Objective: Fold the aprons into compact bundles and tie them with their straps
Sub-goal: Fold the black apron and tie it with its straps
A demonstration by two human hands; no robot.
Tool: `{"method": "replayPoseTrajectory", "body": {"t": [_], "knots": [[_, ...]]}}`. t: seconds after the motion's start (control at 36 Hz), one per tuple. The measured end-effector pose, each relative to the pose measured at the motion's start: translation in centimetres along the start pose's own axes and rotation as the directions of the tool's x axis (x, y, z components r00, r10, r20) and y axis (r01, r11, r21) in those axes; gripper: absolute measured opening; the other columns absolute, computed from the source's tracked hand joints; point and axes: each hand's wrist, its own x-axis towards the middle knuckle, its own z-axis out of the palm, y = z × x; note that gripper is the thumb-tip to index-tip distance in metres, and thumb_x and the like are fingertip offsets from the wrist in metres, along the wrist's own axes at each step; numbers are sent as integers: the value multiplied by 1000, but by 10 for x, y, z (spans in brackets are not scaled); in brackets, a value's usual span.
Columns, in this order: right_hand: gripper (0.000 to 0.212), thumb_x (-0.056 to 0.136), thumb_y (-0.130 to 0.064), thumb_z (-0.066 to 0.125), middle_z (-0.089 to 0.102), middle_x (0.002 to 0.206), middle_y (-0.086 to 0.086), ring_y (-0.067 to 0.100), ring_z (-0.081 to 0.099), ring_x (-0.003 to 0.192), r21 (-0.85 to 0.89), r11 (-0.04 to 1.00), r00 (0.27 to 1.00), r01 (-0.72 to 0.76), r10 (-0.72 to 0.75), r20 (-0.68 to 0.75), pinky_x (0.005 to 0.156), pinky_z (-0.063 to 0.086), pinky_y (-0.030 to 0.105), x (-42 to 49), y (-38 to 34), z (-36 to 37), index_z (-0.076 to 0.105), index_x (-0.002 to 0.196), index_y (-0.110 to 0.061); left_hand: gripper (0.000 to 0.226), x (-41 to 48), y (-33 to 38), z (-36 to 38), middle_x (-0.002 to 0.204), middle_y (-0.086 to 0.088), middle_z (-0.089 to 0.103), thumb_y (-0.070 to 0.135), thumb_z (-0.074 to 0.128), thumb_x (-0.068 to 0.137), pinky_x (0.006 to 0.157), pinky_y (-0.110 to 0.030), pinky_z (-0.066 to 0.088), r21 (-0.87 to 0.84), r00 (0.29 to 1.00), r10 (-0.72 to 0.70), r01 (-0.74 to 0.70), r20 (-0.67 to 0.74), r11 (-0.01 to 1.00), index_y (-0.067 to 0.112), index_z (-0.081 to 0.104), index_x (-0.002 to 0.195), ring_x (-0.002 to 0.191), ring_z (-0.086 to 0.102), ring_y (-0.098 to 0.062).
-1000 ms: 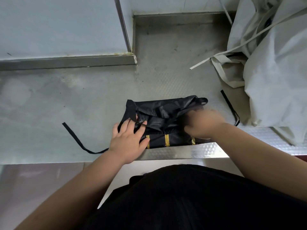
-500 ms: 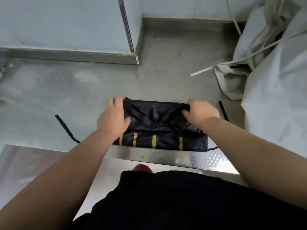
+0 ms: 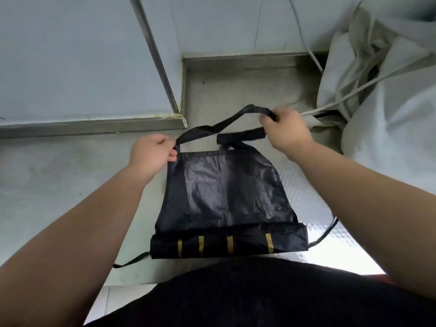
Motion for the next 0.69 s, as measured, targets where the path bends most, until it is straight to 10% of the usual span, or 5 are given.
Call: {"method": "replayPoseTrajectory", "body": {"t": [0.08, 0.14, 0.44, 0.69], "knots": [[58, 94, -25, 54, 44, 141, 4, 19, 38, 134, 227, 973, 999, 47, -50, 6, 108, 35, 31, 8, -14, 3, 27, 146, -19, 20, 13, 1, -3, 98, 1, 68, 26, 58, 88, 75, -27, 46, 71, 999, 14, -17, 35, 997, 23, 63, 107, 86, 65, -16], [80, 95, -16, 53, 11, 158, -1, 12, 16, 142, 193, 974, 990, 118, -131, 54, 112, 18, 20, 7, -17, 7, -4, 151, -21, 37, 13, 0, -2, 108, 5, 62, 29, 57, 90, 85, -27, 42, 163, 998, 44, -50, 42, 985, 23, 53, 126, 96, 59, -17], [37, 97, -21, 45, 57, 128, 10, 28, 52, 118, -291, 957, 962, -1, 80, 260, 92, 39, 26, -16, 35, 38, 49, 133, -12, 23, -10, -40, 16, 121, 4, 56, 17, 53, 93, 92, -24, 39, 458, 871, 362, -484, 330, 746, 21, 68, 109, 111, 53, -15], [62, 88, -42, 61, 41, 138, 6, 22, 49, 119, -422, 888, 895, 183, 27, 445, 95, 38, 26, -42, 53, 41, 39, 141, -20, 58, -25, -42, 23, 153, -2, 24, 38, 48, 95, 110, -44, 29, 717, 941, 144, -328, 307, 615, 23, 28, 147, 138, 25, -28]]}}
